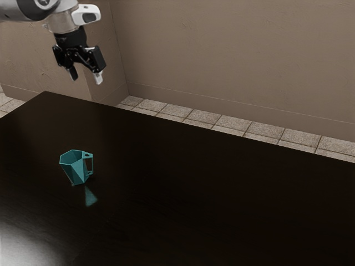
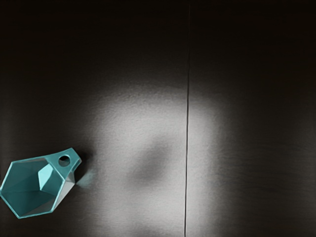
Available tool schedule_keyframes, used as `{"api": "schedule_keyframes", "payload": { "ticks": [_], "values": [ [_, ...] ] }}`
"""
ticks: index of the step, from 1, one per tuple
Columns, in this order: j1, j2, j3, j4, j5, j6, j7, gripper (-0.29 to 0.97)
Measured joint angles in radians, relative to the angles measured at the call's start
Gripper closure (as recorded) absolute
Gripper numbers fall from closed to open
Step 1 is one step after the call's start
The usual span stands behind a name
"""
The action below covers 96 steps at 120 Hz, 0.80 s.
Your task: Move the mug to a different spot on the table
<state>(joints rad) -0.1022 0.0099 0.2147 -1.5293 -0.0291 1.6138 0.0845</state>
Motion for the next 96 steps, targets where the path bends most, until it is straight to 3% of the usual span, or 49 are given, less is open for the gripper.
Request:
{"api": "schedule_keyframes", "payload": {
  "ticks": [9, 28, 43, 82, 96],
  "values": [
    [-0.006, -0.033, -0.001, -0.042, 0.005, 0.013, 0.005, 0.02],
    [-0.002, -0.187, -0.031, -0.302, 0.053, 0.085, 0.021, 0.02],
    [0.015, -0.212, -0.039, -0.457, 0.079, 0.161, 0.049, 0.02],
    [0.016, -0.049, -0.043, -0.524, 0.096, 0.394, 0.255, 0.03],
    [0.114, 0.021, -0.132, -0.518, 0.094, 0.475, 0.356, 0.03]
  ]
}}
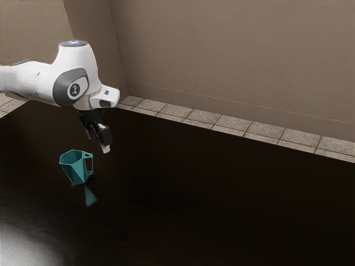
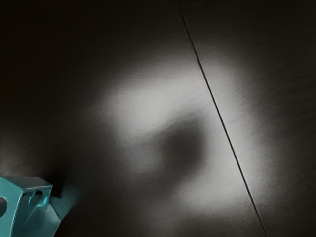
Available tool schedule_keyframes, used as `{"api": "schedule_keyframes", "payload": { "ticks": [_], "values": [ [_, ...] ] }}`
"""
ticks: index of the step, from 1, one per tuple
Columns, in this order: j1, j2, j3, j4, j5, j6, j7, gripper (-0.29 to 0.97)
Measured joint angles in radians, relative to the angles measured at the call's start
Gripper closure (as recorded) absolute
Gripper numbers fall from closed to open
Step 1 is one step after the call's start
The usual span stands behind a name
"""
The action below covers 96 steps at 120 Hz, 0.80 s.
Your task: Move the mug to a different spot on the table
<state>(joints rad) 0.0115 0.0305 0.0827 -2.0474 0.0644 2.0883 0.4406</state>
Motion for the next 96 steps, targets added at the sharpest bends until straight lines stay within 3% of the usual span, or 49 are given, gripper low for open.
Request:
{"api": "schedule_keyframes", "payload": {
  "ticks": [37, 96],
  "values": [
    [0.222, 0.144, -0.111, 0.045, -0.008, 0.088, 0.244, 0.03],
    [0.297, 0.333, -0.131, 0.171, -0.016, 0.131, 0.503, 0.03]
  ]
}}
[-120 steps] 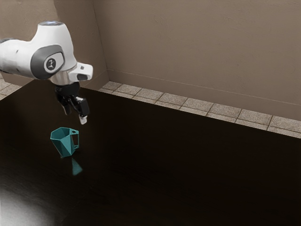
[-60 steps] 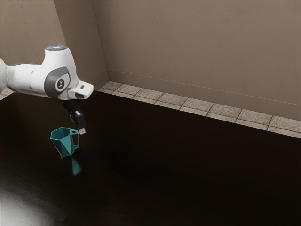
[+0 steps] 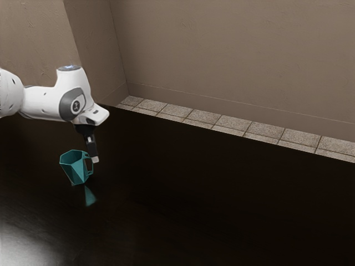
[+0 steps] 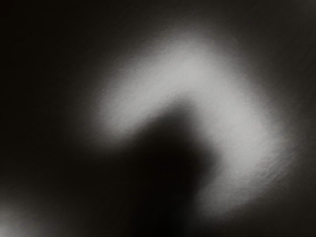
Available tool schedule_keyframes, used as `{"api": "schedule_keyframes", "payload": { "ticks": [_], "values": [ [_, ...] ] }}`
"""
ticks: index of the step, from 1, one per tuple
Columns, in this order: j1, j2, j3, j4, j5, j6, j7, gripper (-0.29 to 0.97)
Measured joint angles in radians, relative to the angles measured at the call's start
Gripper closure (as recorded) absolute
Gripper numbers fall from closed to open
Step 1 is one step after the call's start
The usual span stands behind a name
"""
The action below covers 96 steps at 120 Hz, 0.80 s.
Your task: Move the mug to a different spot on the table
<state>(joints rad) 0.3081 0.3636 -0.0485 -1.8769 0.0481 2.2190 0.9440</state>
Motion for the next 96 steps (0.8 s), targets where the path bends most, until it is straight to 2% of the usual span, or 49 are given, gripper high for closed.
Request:
{"api": "schedule_keyframes", "payload": {
  "ticks": [73, 96],
  "values": [
    [0.012, 0.049, 0.032, -0.004, -0.048, 0.007, 0.101, 0.03],
    [0.006, 0.049, 0.043, -0.004, -0.048, 0.007, 0.103, 0.17]
  ]
}}
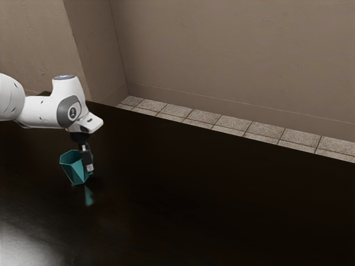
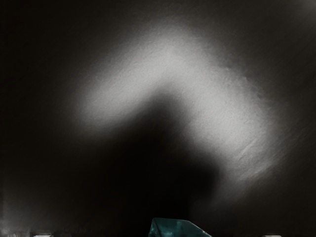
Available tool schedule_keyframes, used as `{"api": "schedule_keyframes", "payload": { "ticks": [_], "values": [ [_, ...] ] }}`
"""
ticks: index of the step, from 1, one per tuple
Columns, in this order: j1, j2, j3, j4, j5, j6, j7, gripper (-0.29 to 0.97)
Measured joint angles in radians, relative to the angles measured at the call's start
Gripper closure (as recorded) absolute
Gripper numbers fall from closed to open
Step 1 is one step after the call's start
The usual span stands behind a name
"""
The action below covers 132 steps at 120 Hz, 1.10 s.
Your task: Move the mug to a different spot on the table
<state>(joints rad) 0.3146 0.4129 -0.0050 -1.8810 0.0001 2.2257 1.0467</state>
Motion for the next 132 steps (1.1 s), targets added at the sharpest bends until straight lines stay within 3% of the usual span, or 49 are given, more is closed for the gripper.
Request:
{"api": "schedule_keyframes", "payload": {
  "ticks": [40, 79, 132],
  "values": [
    [-0.015, -0.002, 0.008, -0.002, 0.003, -0.001, 0.001, 0.4],
    [-0.035, -0.002, 0.026, 0.001, 0.049, 0.002, 0.0, 0.53],
    [-0.233, -0.015, 0.174, -0.003, 0.195, 0.002, -0.093, 0.6]
  ]
}}
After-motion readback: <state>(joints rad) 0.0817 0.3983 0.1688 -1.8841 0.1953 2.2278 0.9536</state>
